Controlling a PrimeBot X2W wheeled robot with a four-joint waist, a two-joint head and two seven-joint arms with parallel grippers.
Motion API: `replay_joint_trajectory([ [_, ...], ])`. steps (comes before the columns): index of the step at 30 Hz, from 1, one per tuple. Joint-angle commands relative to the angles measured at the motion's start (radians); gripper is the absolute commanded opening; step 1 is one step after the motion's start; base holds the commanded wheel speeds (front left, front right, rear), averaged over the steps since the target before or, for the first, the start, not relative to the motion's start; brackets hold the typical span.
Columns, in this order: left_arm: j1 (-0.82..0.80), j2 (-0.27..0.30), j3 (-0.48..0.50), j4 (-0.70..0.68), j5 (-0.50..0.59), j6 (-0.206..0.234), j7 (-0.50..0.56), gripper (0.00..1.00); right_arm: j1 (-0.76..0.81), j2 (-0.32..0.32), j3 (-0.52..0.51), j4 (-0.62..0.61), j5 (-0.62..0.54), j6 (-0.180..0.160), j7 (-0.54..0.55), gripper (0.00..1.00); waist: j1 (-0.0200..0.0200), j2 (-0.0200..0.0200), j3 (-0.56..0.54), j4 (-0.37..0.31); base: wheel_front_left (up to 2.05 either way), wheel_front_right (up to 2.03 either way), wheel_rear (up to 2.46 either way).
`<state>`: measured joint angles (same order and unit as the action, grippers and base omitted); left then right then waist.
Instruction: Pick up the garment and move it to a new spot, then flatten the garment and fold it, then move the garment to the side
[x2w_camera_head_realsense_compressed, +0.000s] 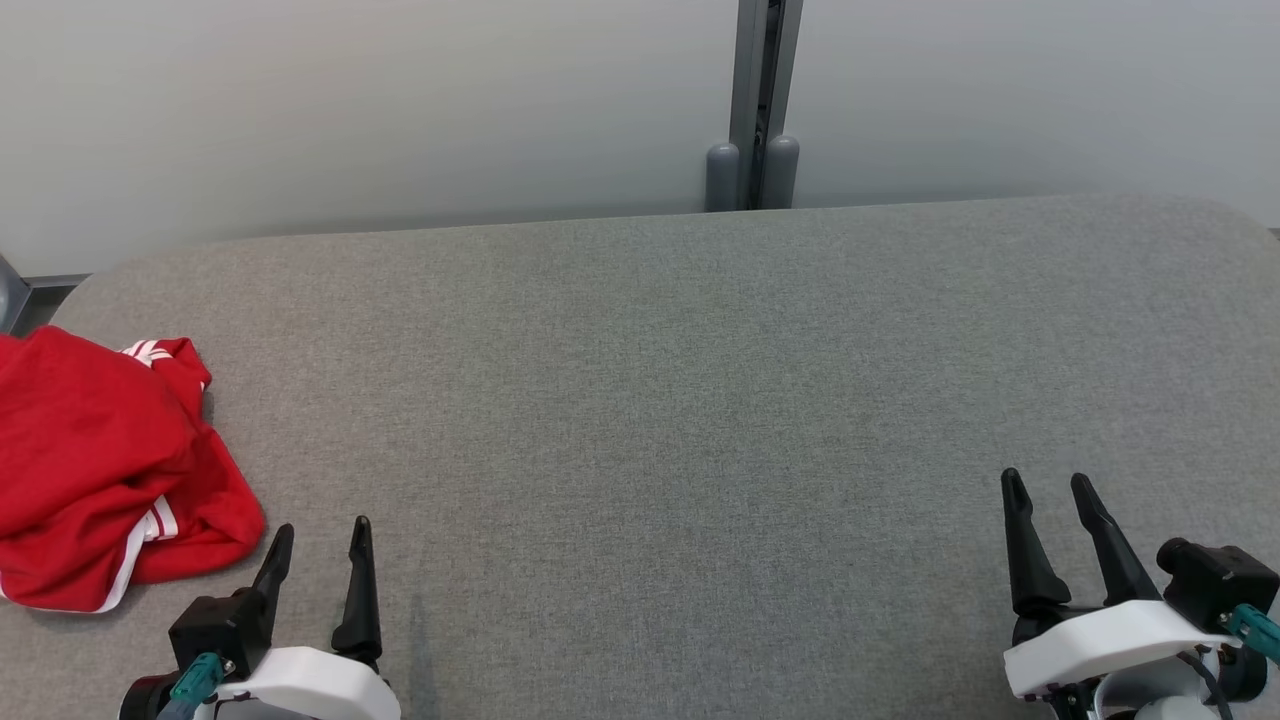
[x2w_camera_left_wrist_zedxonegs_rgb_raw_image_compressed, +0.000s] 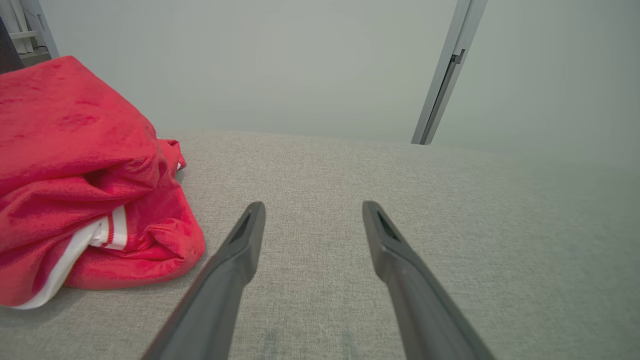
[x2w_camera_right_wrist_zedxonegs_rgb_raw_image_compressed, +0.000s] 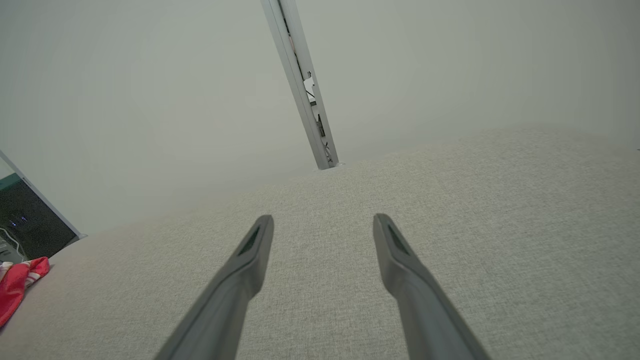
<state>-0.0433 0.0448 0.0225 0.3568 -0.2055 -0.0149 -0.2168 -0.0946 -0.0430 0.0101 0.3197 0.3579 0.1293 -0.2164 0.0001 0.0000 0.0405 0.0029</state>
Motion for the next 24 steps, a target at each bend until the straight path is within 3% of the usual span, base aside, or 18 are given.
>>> replay_joint_trajectory([
  [1,-0.002,0.006,0.002,-0.001,0.024,0.007,-0.01,1.0,-0.018,-0.009,-0.002,-0.006,-0.023,0.002,-0.011,1.0,-0.0001,0.0,0.001,0.0,0.0,0.0,0.0],
  [24,0.006,0.008,0.0,0.013,0.185,0.031,-0.05,1.0,-0.016,-0.012,-0.021,-0.001,-0.214,0.002,-0.053,1.0,-0.0001,0.0,0.008,0.006,0.0,0.0,0.0],
])
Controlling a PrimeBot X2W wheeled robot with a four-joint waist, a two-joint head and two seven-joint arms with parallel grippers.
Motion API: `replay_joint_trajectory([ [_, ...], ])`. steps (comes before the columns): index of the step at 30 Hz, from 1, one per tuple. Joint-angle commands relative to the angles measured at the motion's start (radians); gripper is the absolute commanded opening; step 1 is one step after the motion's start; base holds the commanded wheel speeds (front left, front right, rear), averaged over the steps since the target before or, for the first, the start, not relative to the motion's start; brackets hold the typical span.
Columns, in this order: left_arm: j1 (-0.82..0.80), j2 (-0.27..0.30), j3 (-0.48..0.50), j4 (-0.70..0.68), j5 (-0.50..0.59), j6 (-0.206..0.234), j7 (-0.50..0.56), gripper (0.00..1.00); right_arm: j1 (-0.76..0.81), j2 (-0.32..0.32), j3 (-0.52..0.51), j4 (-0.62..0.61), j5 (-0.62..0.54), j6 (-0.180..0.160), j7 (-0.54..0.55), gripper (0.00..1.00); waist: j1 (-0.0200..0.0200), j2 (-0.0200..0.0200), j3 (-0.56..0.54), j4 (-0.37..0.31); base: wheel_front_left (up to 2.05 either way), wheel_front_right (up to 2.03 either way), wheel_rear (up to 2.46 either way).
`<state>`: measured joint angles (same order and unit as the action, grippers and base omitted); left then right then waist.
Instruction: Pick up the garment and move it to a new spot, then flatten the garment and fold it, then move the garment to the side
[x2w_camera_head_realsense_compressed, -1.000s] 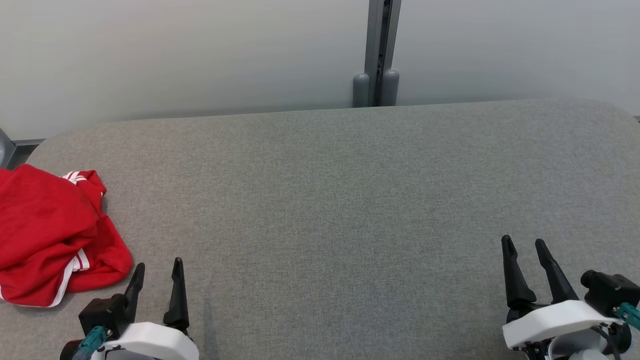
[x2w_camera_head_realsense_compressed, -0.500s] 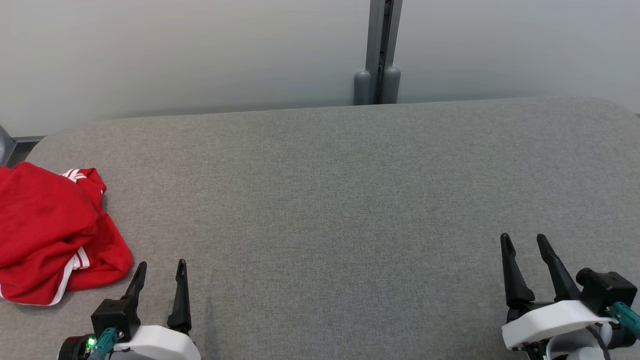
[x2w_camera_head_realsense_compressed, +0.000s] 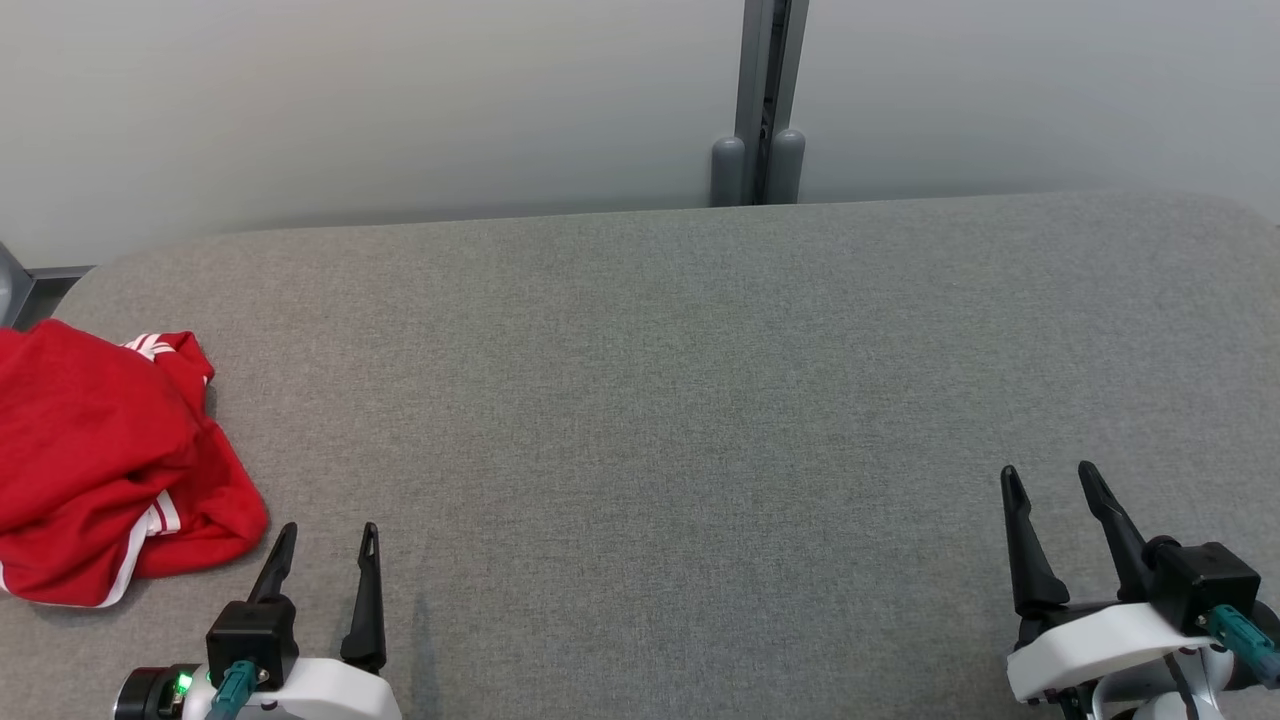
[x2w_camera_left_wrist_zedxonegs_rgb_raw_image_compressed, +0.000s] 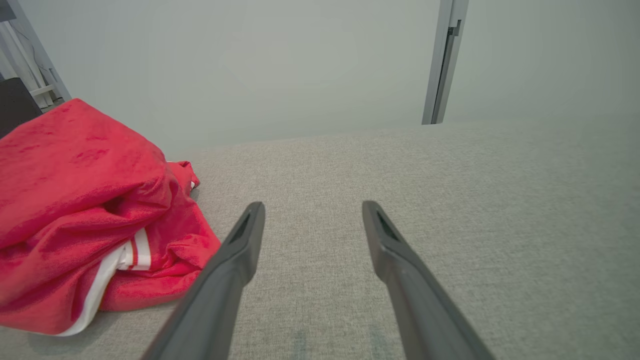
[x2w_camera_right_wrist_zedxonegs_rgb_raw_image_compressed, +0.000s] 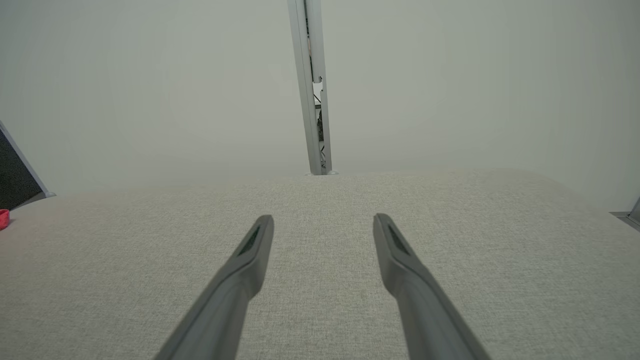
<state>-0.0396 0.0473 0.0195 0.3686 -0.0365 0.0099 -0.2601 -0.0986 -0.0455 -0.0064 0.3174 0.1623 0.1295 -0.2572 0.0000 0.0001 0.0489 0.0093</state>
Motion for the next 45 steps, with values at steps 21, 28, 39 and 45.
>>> replay_joint_trajectory([
  [21,0.002,0.006,0.015,0.003,-0.009,0.007,-0.007,1.0,0.002,-0.008,-0.008,-0.005,-0.031,0.002,-0.011,1.0,0.0,-0.0001,-0.006,0.025,0.0,0.0,0.0],
  [28,0.007,0.005,0.025,0.012,-0.021,0.008,-0.006,1.0,0.006,-0.008,0.009,0.005,-0.035,0.002,-0.01,1.0,0.0,-0.0001,-0.007,0.101,0.0,0.0,0.0],
  [39,0.0,0.005,0.05,0.023,-0.049,0.021,-0.005,1.0,-0.022,-0.008,0.071,0.007,-0.037,0.001,-0.009,1.0,0.0,-0.0001,0.022,0.302,0.0,0.0,0.0],
  [45,0.007,0.005,0.061,0.028,-0.07,0.028,-0.005,1.0,-0.038,-0.008,0.1,0.016,-0.036,0.001,-0.009,1.0,0.0,-0.0001,0.041,0.404,0.0,0.0,0.0],
])
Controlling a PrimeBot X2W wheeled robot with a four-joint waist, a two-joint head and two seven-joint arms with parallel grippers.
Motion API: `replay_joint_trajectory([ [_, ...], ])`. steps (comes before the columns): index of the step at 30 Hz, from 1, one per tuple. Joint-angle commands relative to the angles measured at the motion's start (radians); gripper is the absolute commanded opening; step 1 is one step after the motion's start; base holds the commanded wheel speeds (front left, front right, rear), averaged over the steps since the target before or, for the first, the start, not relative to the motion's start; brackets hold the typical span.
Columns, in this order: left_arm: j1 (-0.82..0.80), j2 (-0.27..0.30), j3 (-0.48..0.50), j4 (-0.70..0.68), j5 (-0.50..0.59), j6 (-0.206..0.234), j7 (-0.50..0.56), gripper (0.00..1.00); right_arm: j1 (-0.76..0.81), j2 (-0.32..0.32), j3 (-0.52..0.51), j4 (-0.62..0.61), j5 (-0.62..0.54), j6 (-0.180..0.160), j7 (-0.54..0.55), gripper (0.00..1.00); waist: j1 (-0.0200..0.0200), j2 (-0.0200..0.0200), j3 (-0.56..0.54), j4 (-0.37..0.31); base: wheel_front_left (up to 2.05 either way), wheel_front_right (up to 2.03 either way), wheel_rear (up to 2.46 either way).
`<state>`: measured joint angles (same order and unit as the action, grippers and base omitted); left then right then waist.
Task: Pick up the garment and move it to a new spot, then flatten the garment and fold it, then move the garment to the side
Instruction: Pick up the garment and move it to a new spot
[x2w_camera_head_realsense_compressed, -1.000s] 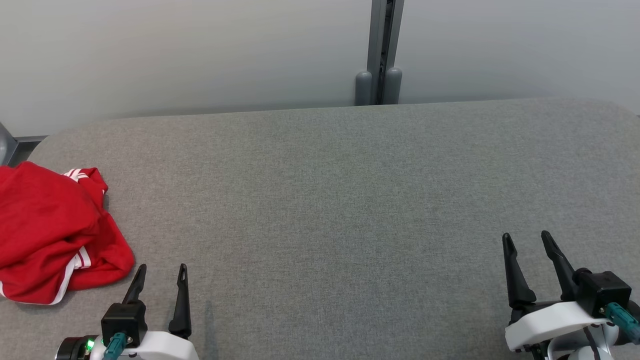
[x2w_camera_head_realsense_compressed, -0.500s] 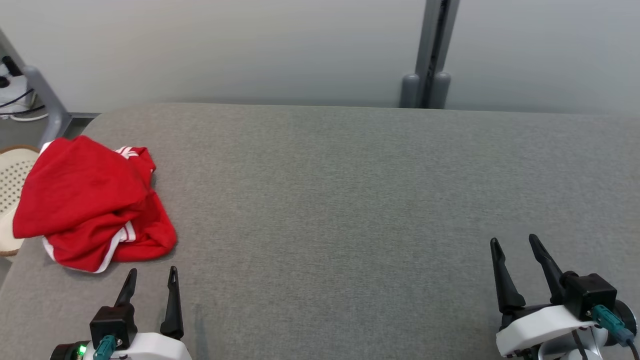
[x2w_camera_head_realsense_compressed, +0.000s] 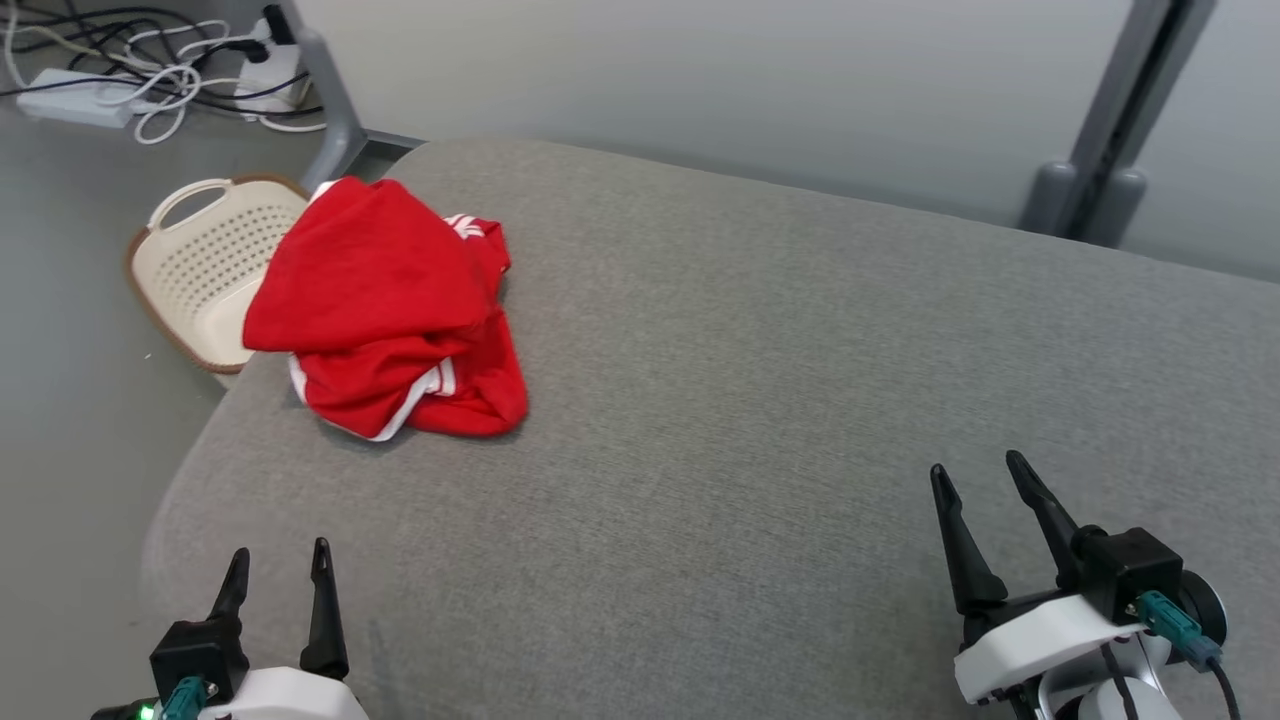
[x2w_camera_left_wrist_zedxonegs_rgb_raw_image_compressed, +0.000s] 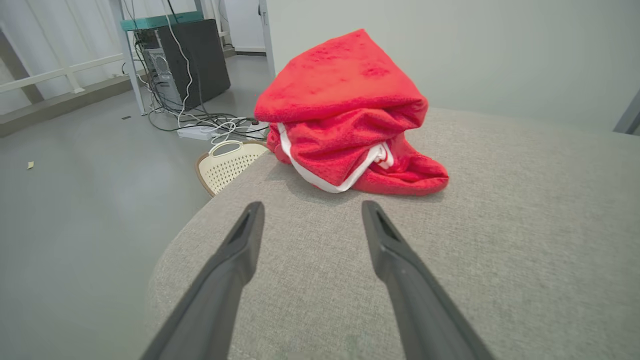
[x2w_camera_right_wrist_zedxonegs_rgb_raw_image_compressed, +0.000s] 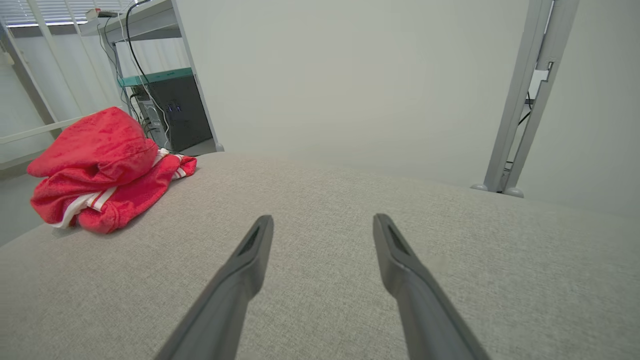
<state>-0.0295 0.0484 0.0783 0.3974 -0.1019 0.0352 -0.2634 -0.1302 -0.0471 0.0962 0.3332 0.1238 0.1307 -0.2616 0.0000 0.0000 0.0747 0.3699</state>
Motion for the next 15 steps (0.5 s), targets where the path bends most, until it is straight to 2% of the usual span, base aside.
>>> replay_joint_trajectory([
  [1,-0.002,0.004,0.003,0.001,-0.014,0.003,-0.002,1.0,-0.007,-0.007,0.001,0.001,0.001,0.0,-0.005,1.0,0.0,0.0,0.018,0.06,0.0,0.0,0.0],
  [7,0.009,0.004,0.003,0.008,-0.047,0.02,-0.002,1.0,-0.007,-0.007,0.014,0.013,-0.015,0.0,-0.005,1.0,0.0,0.0,0.032,0.168,0.0,0.0,0.0],
  [15,0.035,0.004,0.022,-0.022,-0.09,0.038,-0.002,1.0,-0.056,-0.007,0.063,0.041,-0.023,0.0,-0.005,1.0,0.0,0.0,0.061,0.181,0.0,0.0,0.0],
])
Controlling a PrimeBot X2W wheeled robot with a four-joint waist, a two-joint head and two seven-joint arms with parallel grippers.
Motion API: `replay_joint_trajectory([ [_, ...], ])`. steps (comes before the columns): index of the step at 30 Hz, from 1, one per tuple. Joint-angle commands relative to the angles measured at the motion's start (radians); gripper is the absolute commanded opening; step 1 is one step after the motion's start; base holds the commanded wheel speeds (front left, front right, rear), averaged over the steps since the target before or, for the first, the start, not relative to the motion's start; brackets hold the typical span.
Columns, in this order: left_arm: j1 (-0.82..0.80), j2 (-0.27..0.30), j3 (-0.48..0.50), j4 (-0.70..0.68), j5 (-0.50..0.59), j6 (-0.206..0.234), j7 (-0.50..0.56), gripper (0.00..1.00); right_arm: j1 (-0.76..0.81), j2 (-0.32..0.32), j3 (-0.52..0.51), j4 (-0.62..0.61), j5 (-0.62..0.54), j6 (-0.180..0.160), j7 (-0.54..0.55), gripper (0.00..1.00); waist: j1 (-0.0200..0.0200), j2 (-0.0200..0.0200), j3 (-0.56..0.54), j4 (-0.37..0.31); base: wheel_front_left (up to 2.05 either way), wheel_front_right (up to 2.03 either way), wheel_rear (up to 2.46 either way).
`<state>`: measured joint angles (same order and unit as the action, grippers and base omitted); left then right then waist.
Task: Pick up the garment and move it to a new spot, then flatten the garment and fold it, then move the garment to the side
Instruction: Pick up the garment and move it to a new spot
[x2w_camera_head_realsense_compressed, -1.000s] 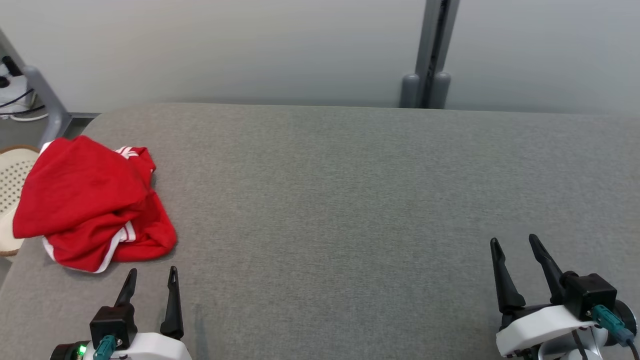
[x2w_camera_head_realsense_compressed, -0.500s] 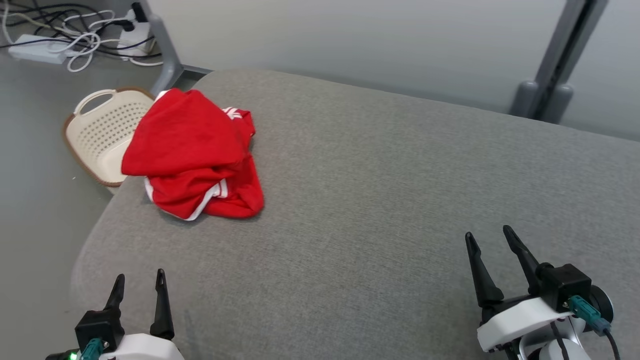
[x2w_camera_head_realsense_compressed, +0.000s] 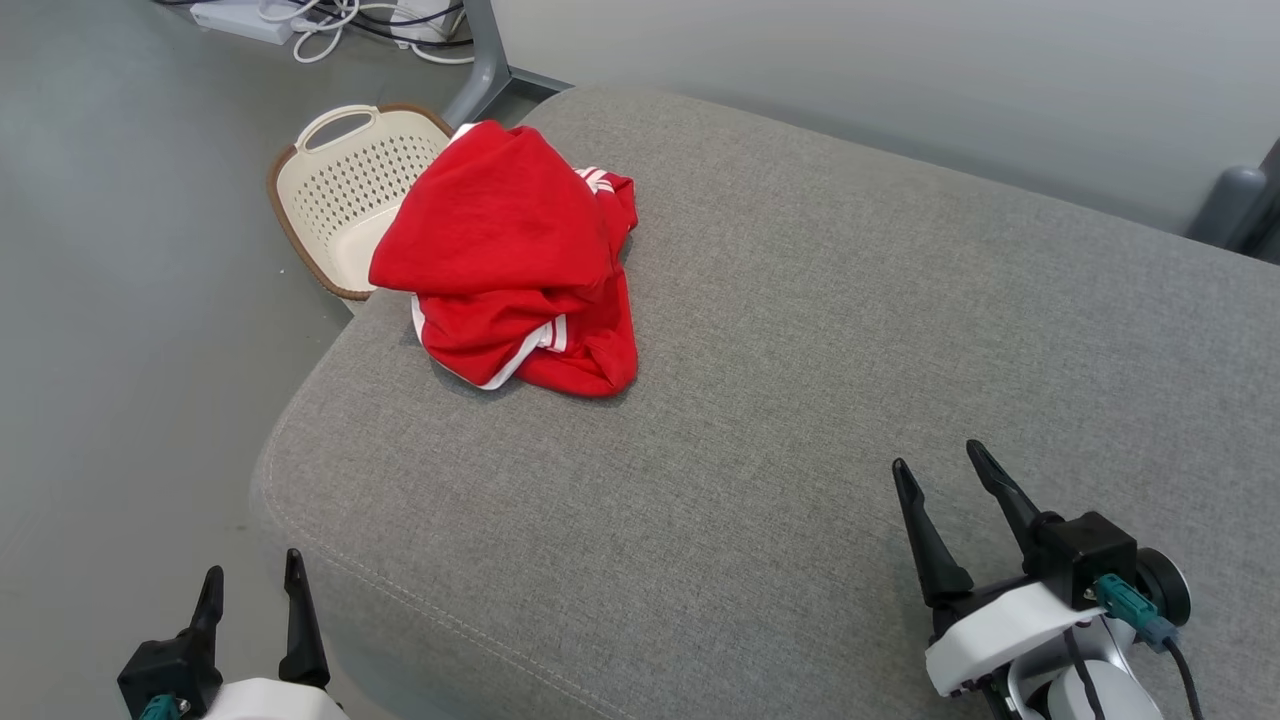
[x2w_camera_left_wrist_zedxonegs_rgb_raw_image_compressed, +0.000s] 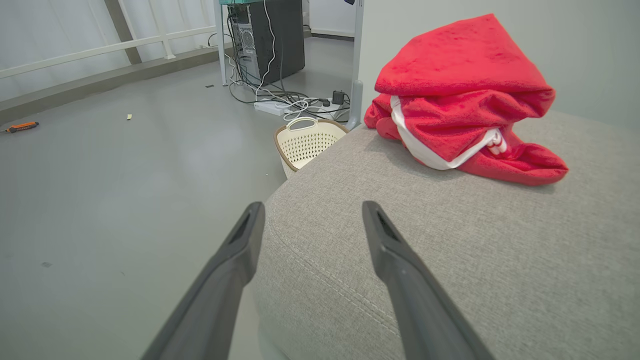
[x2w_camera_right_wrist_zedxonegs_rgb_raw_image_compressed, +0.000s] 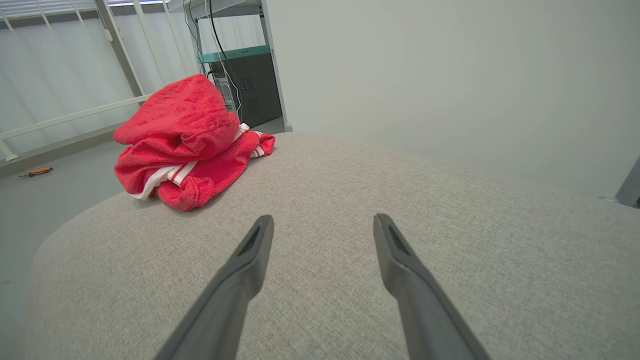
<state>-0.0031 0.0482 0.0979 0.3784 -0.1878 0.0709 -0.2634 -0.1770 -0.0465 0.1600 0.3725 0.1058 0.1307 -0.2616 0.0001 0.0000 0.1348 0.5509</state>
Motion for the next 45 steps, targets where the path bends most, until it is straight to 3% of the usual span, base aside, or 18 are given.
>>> replay_joint_trajectory([
  [1,0.011,0.004,0.002,-0.006,-0.015,-0.002,-0.002,1.0,-0.011,-0.008,0.0,0.002,-0.005,0.0,-0.005,1.0,-0.0001,0.0,0.002,0.0,0.0,0.0,0.0],
  [10,-0.04,0.004,-0.01,0.036,-0.035,-0.048,-0.002,1.0,0.008,-0.013,-0.027,-0.017,-0.015,0.0,-0.005,1.0,-0.0001,0.0,0.022,-0.009,0.0,0.0,0.0],
  [16,-0.124,0.004,0.003,0.077,-0.05,-0.08,-0.002,1.0,-0.012,-0.04,-0.028,-0.031,-0.029,0.0,-0.005,1.0,-0.0001,0.0,0.082,-0.061,0.0,0.0,0.0],
  [22,-0.255,0.007,0.034,0.135,-0.03,-0.142,-0.002,1.0,-0.038,-0.07,-0.02,-0.051,-0.038,0.0,-0.005,1.0,-0.0001,0.0,0.149,-0.113,0.0,0.0,0.0],
  [27,-0.396,0.051,0.049,0.206,-0.005,-0.183,-0.002,1.0,-0.059,-0.087,-0.012,-0.062,-0.042,0.0,-0.005,1.0,-0.0001,0.0,0.193,-0.148,0.0,0.0,0.0],
  [35,-0.615,0.148,0.0,0.384,-0.01,-0.2,-0.002,1.0,-0.08,-0.103,-0.009,-0.07,-0.043,0.0,-0.005,1.0,-0.0001,0.0,0.237,-0.19,0.0,0.0,0.0],
  [40,-0.762,0.215,-0.133,0.538,-0.093,-0.201,0.011,1.0,-0.091,-0.11,0.0,-0.07,-0.043,0.0,-0.003,1.0,-0.0001,0.0,0.265,-0.221,0.0,0.0,0.0],
  [45,-0.85,0.261,-0.253,0.632,-0.18,-0.201,0.111,1.0,-0.108,-0.106,0.003,-0.073,-0.046,0.0,-0.003,1.0,-0.0001,0.0,0.295,-0.253,0.0,0.0,0.0],
])
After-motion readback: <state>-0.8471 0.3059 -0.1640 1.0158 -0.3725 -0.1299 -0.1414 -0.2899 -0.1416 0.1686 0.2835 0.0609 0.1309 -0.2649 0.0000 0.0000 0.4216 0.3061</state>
